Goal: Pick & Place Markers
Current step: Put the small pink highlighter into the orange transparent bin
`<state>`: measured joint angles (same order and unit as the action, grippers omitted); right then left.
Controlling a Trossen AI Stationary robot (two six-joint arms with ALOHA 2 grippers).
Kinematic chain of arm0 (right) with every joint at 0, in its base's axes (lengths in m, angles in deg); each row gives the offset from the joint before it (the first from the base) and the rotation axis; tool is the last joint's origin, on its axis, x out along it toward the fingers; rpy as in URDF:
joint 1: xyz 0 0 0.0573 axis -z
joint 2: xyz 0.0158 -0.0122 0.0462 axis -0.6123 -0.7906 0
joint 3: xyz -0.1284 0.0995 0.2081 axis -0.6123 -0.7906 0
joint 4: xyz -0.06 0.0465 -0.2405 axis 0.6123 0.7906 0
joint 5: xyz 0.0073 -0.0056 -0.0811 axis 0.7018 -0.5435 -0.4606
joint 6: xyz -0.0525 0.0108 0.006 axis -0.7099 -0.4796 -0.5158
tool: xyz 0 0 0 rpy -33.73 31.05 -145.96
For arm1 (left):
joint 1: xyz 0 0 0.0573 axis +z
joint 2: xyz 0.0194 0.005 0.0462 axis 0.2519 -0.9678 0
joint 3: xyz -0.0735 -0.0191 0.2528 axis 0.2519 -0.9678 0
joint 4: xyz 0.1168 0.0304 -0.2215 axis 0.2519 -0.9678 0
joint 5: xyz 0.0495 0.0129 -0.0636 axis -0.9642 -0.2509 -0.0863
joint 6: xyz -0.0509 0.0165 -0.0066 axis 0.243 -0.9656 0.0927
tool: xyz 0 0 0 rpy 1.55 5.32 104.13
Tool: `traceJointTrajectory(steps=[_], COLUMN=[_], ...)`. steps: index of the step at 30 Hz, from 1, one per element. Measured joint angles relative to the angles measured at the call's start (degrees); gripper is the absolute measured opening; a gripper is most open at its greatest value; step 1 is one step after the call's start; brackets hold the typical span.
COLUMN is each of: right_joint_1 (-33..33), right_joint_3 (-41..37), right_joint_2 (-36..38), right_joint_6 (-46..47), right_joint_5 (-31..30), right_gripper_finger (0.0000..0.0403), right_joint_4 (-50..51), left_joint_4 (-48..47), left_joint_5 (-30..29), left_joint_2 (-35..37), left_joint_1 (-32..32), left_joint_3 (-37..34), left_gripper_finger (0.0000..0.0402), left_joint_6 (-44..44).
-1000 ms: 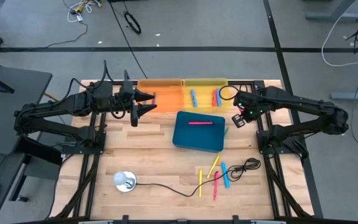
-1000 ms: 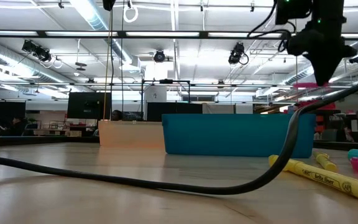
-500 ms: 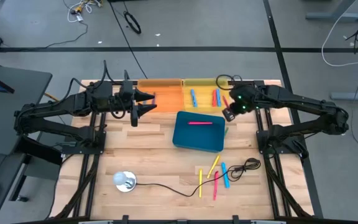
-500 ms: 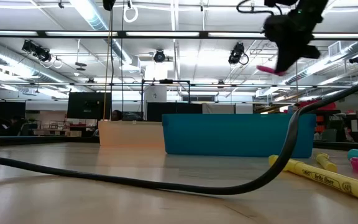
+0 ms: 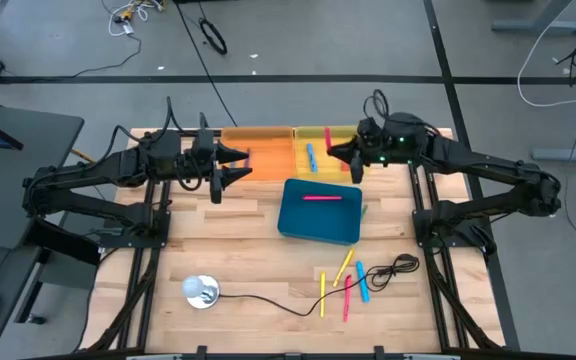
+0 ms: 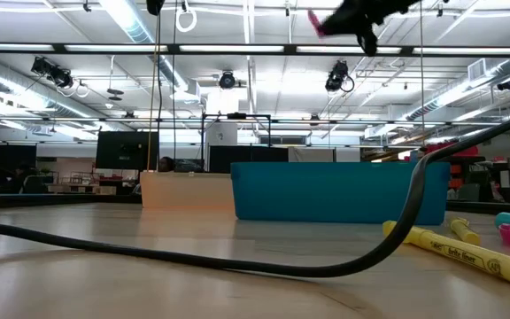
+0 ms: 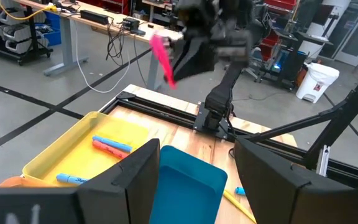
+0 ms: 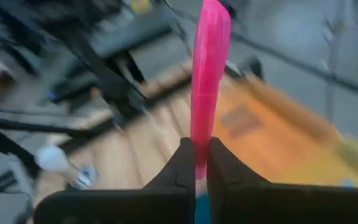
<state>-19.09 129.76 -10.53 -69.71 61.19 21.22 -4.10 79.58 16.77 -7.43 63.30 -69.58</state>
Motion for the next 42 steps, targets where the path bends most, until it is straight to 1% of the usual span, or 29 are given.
traceJointTrajectory(steps=[4, 9, 13, 16, 24, 30, 36, 40, 42], right_joint_1=[-1.5, -3.9, -5.0, -5.5, -7.6, -8.8, -10.0, -10.8, -11.2], right_joint_3=[0.0, 0.0, 0.7, 4.2, 17.5, 25.1, 28.3, 28.5, 28.5], right_joint_2=[0.0, -0.5, -2.4, -5.0, -15.0, -21.9, -25.8, -26.2, -26.2], right_joint_6=[-3.5, -4.6, -3.6, -4.1, -10.2, -13.0, -15.0, -15.1, -15.1], right_joint_5=[1.9, 1.9, 1.9, 2.6, 5.3, 6.4, 6.4, 6.4, 6.3], right_gripper_finger=[0.0004, 0.0004, 0.0004, 0.0004, 0.0004, 0.0004, 0.0004, 0.0004, 0.0004], right_joint_4=[-8.0, -12.2, -15.7, -14.6, -7.1, -6.5, -5.9, -6.0, -6.2], left_joint_4=[0.0, 0.3, 4.0, 6.5, 7.9, 10.6, 11.0, 11.1, 9.6], left_joint_5=[0.0, 0.0, 3.1, 3.2, 3.0, 3.5, 3.5, 3.5, 3.4], left_joint_2=[0.0, 0.0, 0.0, -0.4, -0.5, -0.5, -0.5, -2.0, -2.5], left_joint_1=[0.0, 0.0, 0.0, 0.0, 0.5, 0.4, 0.0, 0.0, 0.0], left_joint_3=[0.0, 0.0, 0.0, 0.0, 0.1, 0.1, 0.5, 3.3, 4.3], left_gripper_finger=[0.0213, 0.0213, 0.0213, 0.0213, 0.0213, 0.0213, 0.0213, 0.0213, 0.0213], left_joint_6=[0.0, -0.1, -3.7, -4.5, -4.2, -4.0, -3.8, -4.1, -4.6])
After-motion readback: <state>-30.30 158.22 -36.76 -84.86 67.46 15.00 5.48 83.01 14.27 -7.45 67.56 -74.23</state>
